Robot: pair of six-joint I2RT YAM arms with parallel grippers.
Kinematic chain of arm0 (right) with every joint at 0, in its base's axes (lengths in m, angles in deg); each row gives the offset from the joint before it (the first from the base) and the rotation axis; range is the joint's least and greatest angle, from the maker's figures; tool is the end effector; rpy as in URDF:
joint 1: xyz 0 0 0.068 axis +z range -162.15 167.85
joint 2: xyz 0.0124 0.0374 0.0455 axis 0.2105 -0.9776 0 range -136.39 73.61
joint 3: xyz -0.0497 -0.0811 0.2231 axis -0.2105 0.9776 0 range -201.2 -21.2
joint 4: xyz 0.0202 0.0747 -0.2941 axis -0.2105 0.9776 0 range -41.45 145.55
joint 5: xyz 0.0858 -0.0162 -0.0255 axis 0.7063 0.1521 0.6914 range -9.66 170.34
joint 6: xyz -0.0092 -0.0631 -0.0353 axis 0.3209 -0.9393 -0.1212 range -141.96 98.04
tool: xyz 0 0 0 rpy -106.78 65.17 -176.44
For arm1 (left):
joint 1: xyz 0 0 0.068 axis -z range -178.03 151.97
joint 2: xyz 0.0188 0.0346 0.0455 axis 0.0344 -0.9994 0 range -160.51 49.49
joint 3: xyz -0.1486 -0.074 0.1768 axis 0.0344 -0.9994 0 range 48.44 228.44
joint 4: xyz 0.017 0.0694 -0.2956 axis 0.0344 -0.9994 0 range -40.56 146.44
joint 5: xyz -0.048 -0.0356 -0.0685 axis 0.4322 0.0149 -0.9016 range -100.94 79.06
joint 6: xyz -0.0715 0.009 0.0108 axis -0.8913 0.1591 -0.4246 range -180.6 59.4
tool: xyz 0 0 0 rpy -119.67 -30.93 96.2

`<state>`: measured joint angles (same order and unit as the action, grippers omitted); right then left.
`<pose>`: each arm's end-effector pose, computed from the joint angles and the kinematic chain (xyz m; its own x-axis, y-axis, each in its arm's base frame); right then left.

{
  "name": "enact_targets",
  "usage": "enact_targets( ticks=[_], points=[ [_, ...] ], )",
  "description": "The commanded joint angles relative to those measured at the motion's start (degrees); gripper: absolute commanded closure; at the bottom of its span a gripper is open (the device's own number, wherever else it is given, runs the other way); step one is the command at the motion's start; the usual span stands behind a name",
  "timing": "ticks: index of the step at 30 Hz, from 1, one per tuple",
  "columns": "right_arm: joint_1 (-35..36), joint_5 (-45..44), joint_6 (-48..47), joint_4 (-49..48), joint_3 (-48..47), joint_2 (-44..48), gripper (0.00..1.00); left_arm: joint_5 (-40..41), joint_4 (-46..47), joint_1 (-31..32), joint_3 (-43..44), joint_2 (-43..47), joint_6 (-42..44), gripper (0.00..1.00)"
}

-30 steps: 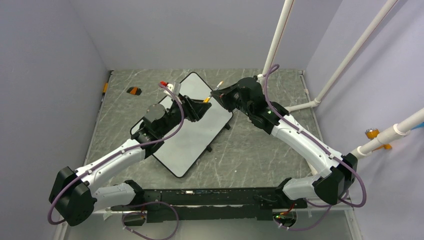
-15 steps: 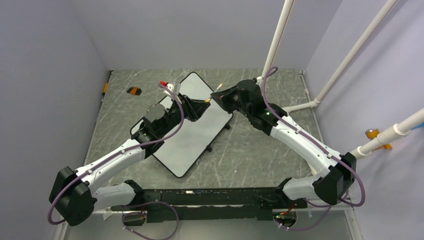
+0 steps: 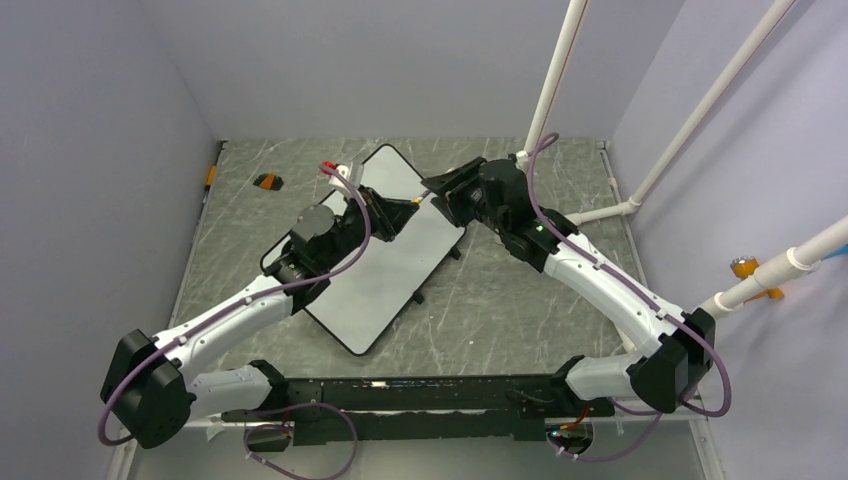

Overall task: Write a sentence on the whiteboard
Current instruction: Pass from the right arm to the left, then open the pen cap from the whiteboard marker.

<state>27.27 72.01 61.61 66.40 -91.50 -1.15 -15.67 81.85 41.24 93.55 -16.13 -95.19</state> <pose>0.2966 0.2324 0.3243 -0.5543 0.8171 -0.1583 0.2326 0.3347 0.9132 0.2682 -0.2258 0.2913 -0.3398 -0.4528 -0.8243 0.6093 0.5617 -0.5597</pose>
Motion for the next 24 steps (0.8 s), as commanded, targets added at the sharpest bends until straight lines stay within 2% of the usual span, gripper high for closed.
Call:
enact_targets(
  ticks=[1,2,3,4,11,14,15,18,20,24],
  points=[
    [-0.4,3.2,-6.6,-4.2,0.1,2.5,0.27,0.4,-1.7,0.3,3.8,1.3,2.2,1.0],
    [-0.5,2.9,-7.5,-3.6,0.1,2.8,0.14,0.4,-3.1,0.3,4.3,1.8,3.0,1.0],
    [-0.6,2.7,-8.5,-3.4,0.2,3.3,0.06,0.2,-4.6,0.2,4.8,2.4,3.9,1.0],
    [-0.8,2.8,-9.6,-3.9,0.7,3.9,0.03,0.0,-5.9,0.0,5.2,3.0,4.6,1.0],
    [-3.7,8.9,-20.1,-13.7,7.0,9.5,0.03,-7.7,-12.6,-4.4,7.0,5.6,3.2,1.0],
    [-7.1,18.9,-25.8,-17.2,7.8,10.1,0.03,-15.7,-17.5,-8.8,10.0,5.2,1.8,1.0],
    [-8.6,22.2,-26.5,-17.5,7.9,10.0,0.03,-20.5,-18.6,-10.2,10.9,4.9,1.6,1.0],
    [-13.5,35.8,-26.8,-24.1,8.8,9.1,0.03,-29.1,-22.0,-13.8,13.4,4.7,1.7,1.0],
    [-15.2,41.5,-26.9,-26.0,8.5,8.1,0.04,-33.9,-23.9,-15.3,15.1,5.0,2.3,1.0],
    [-16.4,52.5,-29.8,-24.8,4.6,4.4,0.04,-41.2,-30.6,-17.0,19.4,5.3,5.3,1.0]
  ],
)
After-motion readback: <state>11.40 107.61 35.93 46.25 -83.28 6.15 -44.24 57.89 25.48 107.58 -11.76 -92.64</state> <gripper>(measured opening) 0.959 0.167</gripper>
